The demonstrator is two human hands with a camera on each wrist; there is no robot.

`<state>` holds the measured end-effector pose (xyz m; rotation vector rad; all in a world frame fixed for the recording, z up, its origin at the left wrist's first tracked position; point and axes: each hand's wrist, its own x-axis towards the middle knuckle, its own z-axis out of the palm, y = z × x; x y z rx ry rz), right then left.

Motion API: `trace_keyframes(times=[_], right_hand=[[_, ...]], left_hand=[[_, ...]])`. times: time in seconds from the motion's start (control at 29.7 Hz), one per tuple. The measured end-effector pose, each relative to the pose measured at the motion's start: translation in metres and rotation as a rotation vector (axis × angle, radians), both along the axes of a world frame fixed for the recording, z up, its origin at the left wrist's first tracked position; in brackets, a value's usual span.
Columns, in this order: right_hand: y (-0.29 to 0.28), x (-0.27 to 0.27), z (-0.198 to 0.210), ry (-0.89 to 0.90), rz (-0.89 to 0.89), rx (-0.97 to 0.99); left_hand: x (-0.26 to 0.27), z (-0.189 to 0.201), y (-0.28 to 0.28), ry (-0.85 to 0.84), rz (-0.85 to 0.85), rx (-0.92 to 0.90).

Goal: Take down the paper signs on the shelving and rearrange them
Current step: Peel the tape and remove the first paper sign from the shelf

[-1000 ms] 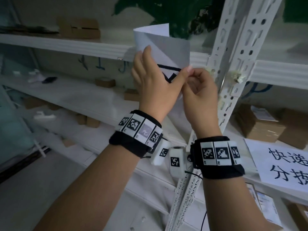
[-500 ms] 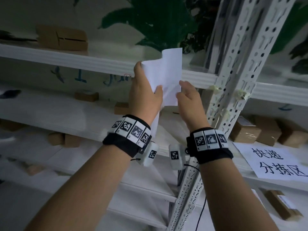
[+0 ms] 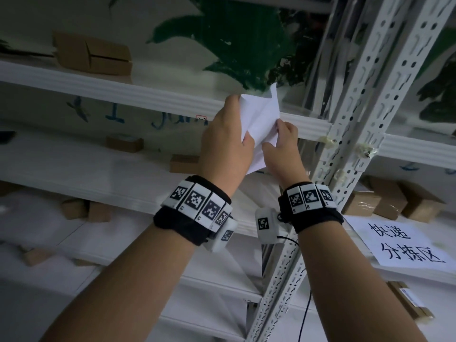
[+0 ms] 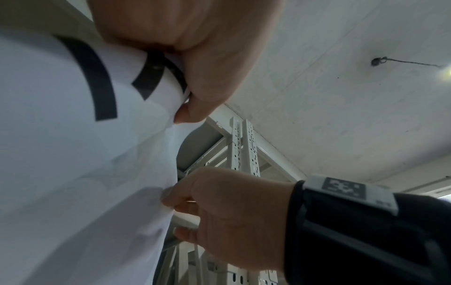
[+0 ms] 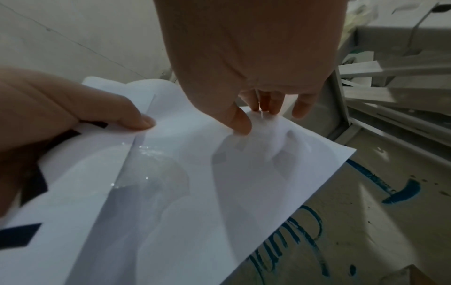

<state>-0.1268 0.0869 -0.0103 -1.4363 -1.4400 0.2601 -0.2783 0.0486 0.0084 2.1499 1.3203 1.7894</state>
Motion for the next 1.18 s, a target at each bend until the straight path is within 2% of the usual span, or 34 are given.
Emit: trace_keyframes(times=[0.24,0.44,0.57,0.64,0.71,0.84,0.98,1.08,1.18], right_hand=[[0.004,-0.014,-0.005,-0.004,0.037,0.045],[0.017,-0.041,-0.013,-0.055,0.122,0.027],[0.023,-0.082,-0.02,-0.217,0.311,-0.188],[0.023,-0.103,-0.026,-0.244,0.375,-0.216],[0.022,-0.113,-0.032,-0.186,0.44,-0.113],[0.016,-0.119,-0.046,-0.069,0.512,-0.134],[0.011,-0.119,-0.048,-0.041,0.657,-0.21],[0.012,-0.121,-0.055,0.049,0.696,-0.273],[0.016,-0.129,-0.062,0.043,0.697,-0.267]], left_hand=[[-0.019,-0.005,0.0,0.015,0.031,-0.046],[-0.034,-0.016,-0.012,0.091,0.085,0.019],[-0.049,-0.023,-0.012,0.085,0.156,0.012],[-0.06,-0.027,-0.009,0.091,0.208,-0.021],[-0.072,-0.034,-0.003,0.078,0.232,-0.066],[-0.094,-0.05,0.015,-0.012,0.256,-0.221],[-0.106,-0.066,0.03,-0.229,0.221,-0.364],[-0.108,-0.072,0.033,-0.348,0.198,-0.408],[-0.114,-0.077,0.035,-0.384,0.207,-0.426]])
